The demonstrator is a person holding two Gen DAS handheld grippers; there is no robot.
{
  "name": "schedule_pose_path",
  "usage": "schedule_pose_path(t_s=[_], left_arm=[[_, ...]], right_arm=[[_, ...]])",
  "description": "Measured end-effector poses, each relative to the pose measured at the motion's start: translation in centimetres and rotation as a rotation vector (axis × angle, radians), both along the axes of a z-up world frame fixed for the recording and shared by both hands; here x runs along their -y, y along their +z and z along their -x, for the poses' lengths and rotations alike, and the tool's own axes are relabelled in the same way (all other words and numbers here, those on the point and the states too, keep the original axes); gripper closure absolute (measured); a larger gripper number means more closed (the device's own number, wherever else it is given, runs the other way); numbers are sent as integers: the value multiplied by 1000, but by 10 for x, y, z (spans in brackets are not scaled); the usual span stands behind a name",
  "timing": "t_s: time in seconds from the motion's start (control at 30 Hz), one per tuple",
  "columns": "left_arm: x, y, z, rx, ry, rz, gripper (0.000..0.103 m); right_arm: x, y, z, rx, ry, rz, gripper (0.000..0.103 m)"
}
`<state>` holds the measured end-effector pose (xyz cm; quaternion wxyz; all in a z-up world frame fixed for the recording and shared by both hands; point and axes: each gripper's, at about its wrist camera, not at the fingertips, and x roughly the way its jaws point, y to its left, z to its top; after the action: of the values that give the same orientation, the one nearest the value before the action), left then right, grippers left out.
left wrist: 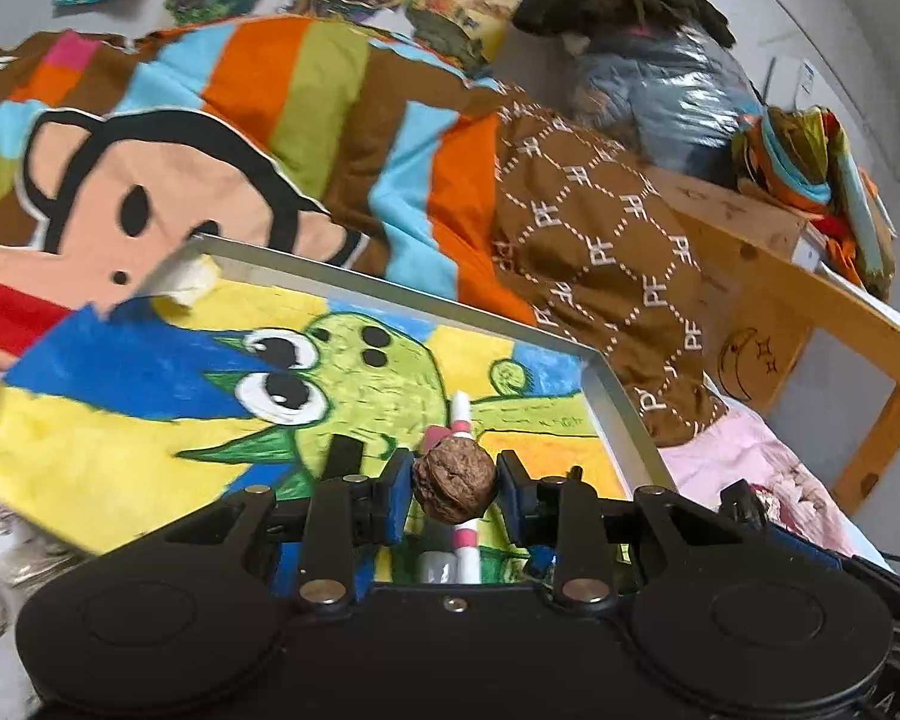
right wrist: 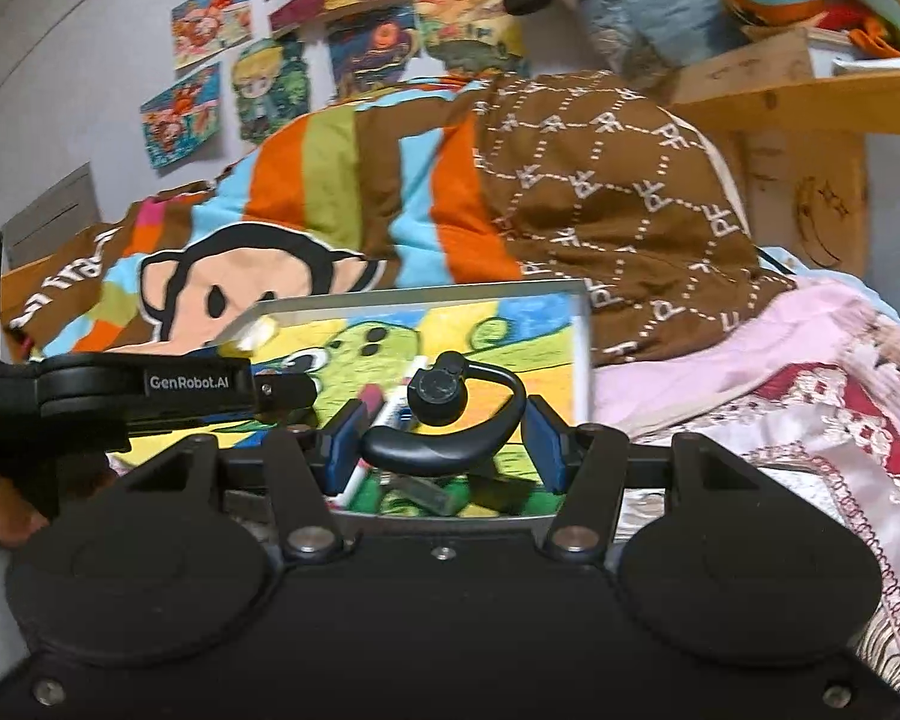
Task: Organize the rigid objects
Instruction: 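Carry the walnut and earpiece over the grey tray and lower them in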
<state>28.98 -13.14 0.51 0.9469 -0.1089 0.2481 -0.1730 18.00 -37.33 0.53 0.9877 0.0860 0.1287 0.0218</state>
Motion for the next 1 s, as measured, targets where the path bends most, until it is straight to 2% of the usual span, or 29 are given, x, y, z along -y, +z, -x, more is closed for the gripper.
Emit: schedule_pose_path(t_s=[0.2,0.53,0.8,1.0], left_arm=[[11,-11,-18,-14,-34,-38,71],[24,-19,-29,-28,-123,-125,71],[31,-21,-25,10,-197,-176,71],[32,-23,-26,-7,-218,-141,71]], right_arm=[[15,-17,-17,-31,-25,-1,55],[2,-41,-37,-84,-20,46,55],[-8,-47,-44,-95,-26,61,55],[-14,-52,-52,-105,-24,77,55]])
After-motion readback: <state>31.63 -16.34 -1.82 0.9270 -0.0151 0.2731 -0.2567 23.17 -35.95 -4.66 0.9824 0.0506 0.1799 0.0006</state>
